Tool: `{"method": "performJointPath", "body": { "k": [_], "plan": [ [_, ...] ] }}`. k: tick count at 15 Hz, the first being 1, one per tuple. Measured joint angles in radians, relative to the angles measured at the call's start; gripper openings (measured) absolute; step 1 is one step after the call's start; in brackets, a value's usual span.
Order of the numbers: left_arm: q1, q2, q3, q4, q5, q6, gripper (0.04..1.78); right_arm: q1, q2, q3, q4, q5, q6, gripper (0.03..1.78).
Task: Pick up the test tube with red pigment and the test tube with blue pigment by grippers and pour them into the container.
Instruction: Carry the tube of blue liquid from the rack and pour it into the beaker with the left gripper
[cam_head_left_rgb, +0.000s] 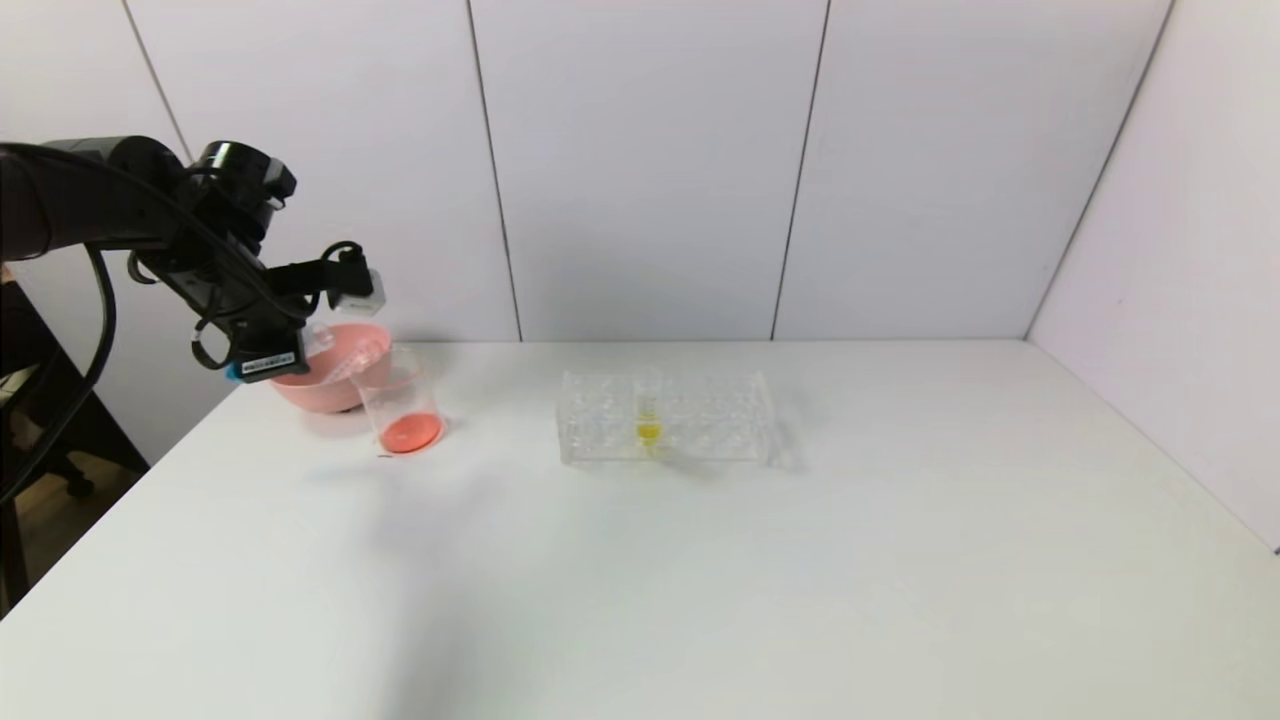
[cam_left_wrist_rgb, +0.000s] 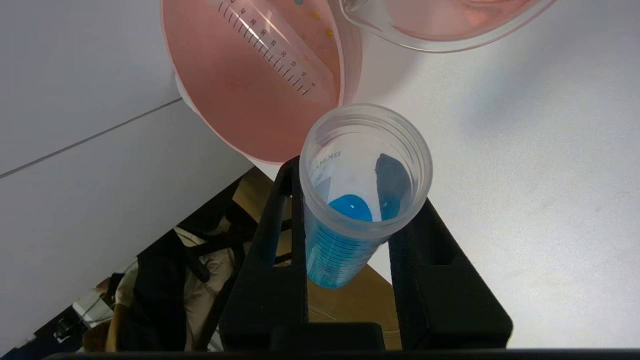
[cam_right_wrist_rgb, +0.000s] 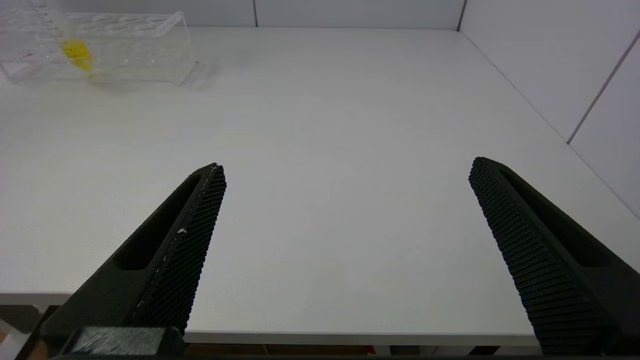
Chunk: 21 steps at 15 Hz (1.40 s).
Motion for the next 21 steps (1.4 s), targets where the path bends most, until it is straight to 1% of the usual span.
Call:
{"method": "performJointPath", "body": {
  "k": [13, 16, 21],
  "plan": [
    [-0.023, 0.027, 0.001, -0.031, 0.008, 0.001, 0.48, 0.000, 0.000, 0.000, 0.000, 0.000, 0.000, 1.77],
    [-0.036, 0.029, 0.000, -0.041, 0.046, 0.003, 0.48, 0.000, 0.000, 0.000, 0.000, 0.000, 0.000, 1.77],
    [-0.043, 0.032, -0.001, -0.044, 0.056, 0.002, 0.48, 0.000, 0.000, 0.000, 0.000, 0.000, 0.000, 1.77]
  ]
}}
